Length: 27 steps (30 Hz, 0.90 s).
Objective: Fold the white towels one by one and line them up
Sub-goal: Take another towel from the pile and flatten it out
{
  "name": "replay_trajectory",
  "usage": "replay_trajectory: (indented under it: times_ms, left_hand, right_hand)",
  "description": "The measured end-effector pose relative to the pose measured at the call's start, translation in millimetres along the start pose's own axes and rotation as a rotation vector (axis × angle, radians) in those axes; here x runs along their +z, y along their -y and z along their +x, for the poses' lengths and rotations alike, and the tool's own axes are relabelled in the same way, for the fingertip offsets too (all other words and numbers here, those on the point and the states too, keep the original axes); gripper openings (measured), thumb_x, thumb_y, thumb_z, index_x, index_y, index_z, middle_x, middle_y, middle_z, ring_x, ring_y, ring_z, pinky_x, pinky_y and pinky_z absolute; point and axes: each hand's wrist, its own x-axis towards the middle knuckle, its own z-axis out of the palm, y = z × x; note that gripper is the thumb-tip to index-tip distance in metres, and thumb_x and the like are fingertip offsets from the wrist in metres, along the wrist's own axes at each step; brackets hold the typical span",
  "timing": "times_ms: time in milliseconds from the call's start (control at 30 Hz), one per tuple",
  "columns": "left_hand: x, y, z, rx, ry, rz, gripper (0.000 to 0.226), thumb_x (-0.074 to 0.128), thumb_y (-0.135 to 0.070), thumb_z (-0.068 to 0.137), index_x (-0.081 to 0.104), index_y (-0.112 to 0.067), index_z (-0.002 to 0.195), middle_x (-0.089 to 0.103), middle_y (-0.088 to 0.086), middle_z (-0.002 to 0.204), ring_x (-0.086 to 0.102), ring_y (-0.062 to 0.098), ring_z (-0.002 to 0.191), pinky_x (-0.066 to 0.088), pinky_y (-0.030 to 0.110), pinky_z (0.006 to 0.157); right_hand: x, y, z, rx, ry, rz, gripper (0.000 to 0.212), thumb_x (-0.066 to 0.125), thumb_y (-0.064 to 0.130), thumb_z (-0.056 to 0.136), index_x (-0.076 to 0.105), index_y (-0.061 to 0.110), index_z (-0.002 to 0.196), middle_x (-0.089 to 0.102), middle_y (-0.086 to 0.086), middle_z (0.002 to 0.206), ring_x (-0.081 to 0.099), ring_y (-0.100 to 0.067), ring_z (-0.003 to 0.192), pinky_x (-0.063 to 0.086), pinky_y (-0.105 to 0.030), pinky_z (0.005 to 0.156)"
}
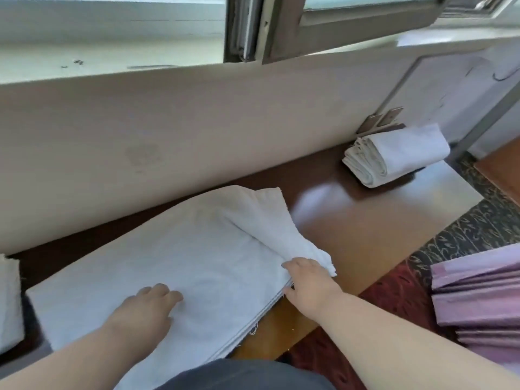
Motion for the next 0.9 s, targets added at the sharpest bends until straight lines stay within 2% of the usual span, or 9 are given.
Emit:
replay_trajectory:
  times_ms: [233,300,367,433,500,633,734,834,900]
  left_hand:
    - [-27,-61,49,0.09,-0.057,-0.061,0.048,0.038,-0.039,0.098,0.03,-0.038,0.146,0.034,-0.011,0.145,0.037,0.016,0.129,0.038,0.03,0.102]
    - [-42,-82,65,0.107,-0.126,-0.077,0.047,0.038,-0.042,0.099,0.031,-0.037,0.145,0.034,-0.011,0.146,0.036,0.015,0.13,0.038,0.029,0.103]
    - [-66,-103,85,0.127,-0.216,-0.097,0.045,0.038,-0.042,0.1,0.034,-0.036,0.144,0.036,-0.01,0.146,0.035,0.016,0.131,0.036,0.03,0.104]
    - [-96,-129,114,0.144,-0.295,-0.096,0.042,0.04,-0.039,0.1,0.04,-0.033,0.142,0.039,-0.007,0.145,0.036,0.017,0.131,0.035,0.032,0.104]
    - [-127,-150,148,0.132,-0.348,-0.096,0.04,0.042,-0.037,0.099,0.044,-0.031,0.138,0.041,-0.004,0.142,0.04,0.019,0.128,0.038,0.034,0.102]
    - [-170,-179,214,0.018,-0.321,-0.098,0.039,0.053,-0.034,0.095,0.051,-0.025,0.134,0.052,0.005,0.131,0.055,0.027,0.112,0.047,0.039,0.094]
    - [-177,-190,248,-0.068,-0.236,-0.076,0.049,0.055,-0.029,0.096,0.042,-0.021,0.142,0.046,0.008,0.14,0.054,0.03,0.119,0.044,0.039,0.1]
    - [-167,-208,270,-0.086,-0.119,0.002,0.059,0.054,-0.029,0.095,0.031,-0.024,0.148,0.038,0.008,0.146,0.052,0.03,0.121,0.045,0.042,0.1]
    - [-156,-217,280,-0.122,-0.076,0.036,0.066,0.057,-0.03,0.093,0.026,-0.025,0.151,0.034,0.009,0.147,0.052,0.031,0.12,0.046,0.041,0.096]
  right_hand:
    - [-9,-62,19,0.39,-0.193,0.498,0.052,0.054,0.048,0.093,0.046,0.029,0.141,0.042,0.003,0.146,0.04,-0.022,0.132,0.044,-0.04,0.102]
    - [-13,-75,36,0.412,-0.189,0.611,0.058,0.056,0.053,0.089,0.046,0.029,0.142,0.043,0.002,0.146,0.05,-0.024,0.125,0.055,-0.036,0.082]
    - [-17,-81,52,0.408,-0.118,0.69,0.07,0.059,0.059,0.084,0.041,0.03,0.145,0.044,0.003,0.147,0.068,-0.023,0.103,0.056,-0.029,0.06]
    - [-19,-88,63,0.388,0.011,0.748,0.082,0.06,0.065,0.078,0.034,0.031,0.147,0.044,0.005,0.145,0.074,-0.025,0.064,0.06,-0.035,0.061]
    - [-16,-95,70,0.34,0.119,0.748,0.089,0.059,0.07,0.072,0.031,0.032,0.148,0.047,0.005,0.142,0.071,-0.024,0.054,0.061,-0.037,0.064]
    - [-7,-119,67,0.178,0.169,0.733,0.097,0.07,0.071,0.06,0.039,0.032,0.143,0.054,0.006,0.134,0.071,-0.016,0.088,0.057,-0.036,0.083]
    - [-1,-130,57,-0.02,0.157,0.582,0.108,0.077,0.068,0.053,0.033,0.038,0.146,0.044,0.009,0.142,0.047,-0.019,0.127,0.046,-0.04,0.102]
    - [10,-130,53,-0.083,0.131,0.368,0.12,0.076,0.067,0.063,0.006,0.037,0.156,0.024,0.007,0.156,0.028,-0.022,0.14,0.035,-0.042,0.112]
    - [19,-125,57,-0.074,0.084,0.328,0.104,0.072,0.058,0.075,0.012,0.033,0.155,0.027,0.005,0.152,0.032,-0.023,0.137,0.036,-0.04,0.11]
